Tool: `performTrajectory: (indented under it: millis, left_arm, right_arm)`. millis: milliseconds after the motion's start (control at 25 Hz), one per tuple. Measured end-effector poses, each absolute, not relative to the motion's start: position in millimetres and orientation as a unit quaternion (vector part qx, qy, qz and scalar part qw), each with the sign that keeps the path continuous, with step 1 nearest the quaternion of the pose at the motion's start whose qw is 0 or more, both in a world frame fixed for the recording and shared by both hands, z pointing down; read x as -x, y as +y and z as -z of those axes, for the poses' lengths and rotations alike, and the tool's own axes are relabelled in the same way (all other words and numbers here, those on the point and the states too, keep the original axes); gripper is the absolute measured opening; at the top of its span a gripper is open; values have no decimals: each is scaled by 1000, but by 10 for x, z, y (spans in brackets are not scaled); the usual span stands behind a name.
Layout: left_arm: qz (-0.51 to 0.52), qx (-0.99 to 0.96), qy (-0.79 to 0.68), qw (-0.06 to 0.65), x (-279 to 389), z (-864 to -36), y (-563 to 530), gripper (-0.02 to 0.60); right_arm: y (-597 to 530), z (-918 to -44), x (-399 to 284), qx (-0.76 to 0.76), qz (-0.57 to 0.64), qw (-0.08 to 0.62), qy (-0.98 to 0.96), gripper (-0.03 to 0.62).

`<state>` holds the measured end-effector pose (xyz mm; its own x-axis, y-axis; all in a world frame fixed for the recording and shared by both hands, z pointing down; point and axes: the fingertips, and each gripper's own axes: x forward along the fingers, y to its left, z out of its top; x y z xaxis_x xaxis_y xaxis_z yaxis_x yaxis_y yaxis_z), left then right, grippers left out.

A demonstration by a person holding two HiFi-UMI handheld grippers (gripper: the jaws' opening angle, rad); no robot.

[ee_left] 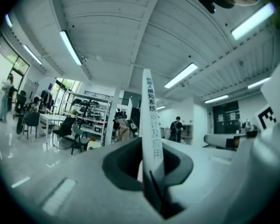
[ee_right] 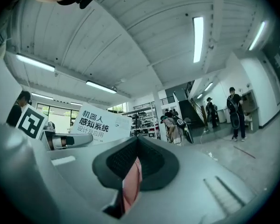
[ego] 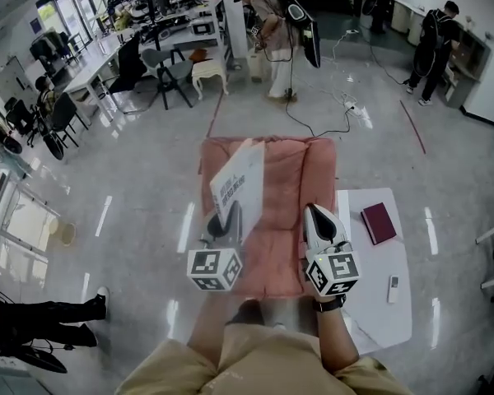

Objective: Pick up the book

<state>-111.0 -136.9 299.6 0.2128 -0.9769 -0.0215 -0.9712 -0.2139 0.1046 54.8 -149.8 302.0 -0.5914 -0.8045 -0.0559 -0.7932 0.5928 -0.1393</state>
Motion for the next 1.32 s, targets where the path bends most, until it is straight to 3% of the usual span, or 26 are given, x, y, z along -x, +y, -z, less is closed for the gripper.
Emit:
performTrajectory:
  millis: [200, 1320]
  left_arm:
    - [42, -770, -637, -9, 1030, -2772, -1158, 43]
    - [59, -779, -625, 9, 984, -2954, -334, 43]
  right_arm:
    - [-1299, -2778, -669, 459, 14, 64, 886, 6]
    - [-506, -2888, -520, 444, 4, 48, 895, 6]
